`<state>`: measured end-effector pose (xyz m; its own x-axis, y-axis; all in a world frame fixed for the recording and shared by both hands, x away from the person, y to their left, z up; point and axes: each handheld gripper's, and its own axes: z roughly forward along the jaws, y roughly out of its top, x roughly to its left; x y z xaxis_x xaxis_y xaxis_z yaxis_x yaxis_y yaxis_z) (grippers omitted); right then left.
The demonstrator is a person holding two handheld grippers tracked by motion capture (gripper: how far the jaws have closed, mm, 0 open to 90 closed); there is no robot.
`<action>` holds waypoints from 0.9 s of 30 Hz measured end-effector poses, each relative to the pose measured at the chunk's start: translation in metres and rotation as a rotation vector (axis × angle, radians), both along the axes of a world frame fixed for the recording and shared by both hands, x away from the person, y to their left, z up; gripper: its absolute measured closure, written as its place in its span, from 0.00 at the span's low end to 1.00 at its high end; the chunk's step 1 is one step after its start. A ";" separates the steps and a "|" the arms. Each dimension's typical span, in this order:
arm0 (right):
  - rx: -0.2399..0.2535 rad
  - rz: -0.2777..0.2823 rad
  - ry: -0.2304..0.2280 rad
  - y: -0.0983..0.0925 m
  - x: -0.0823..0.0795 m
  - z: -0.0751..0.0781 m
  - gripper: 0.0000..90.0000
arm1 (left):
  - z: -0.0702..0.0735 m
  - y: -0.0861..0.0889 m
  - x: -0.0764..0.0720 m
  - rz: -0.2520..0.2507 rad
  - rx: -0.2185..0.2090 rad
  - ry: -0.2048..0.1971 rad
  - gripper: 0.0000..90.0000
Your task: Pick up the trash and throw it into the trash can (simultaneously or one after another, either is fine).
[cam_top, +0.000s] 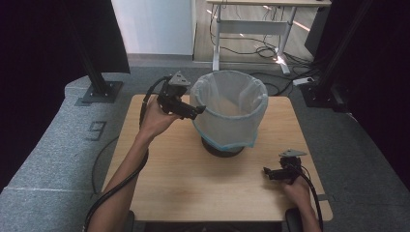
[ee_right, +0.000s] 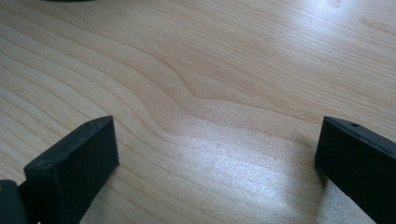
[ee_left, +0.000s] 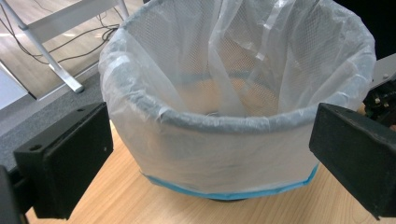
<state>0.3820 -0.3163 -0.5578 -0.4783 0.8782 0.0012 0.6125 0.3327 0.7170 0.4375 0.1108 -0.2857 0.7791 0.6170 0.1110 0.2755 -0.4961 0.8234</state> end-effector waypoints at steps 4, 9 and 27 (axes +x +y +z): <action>0.000 0.000 0.000 0.000 0.000 0.000 0.00 | -0.004 0.007 -0.003 0.003 -0.009 0.003 0.00; 0.000 -0.003 0.000 0.000 0.000 0.000 0.00 | -0.012 0.018 -0.006 0.017 -0.010 0.010 0.00; 0.000 -0.005 -0.001 0.001 0.000 0.000 0.00 | -0.043 0.054 -0.018 0.065 -0.039 0.015 0.00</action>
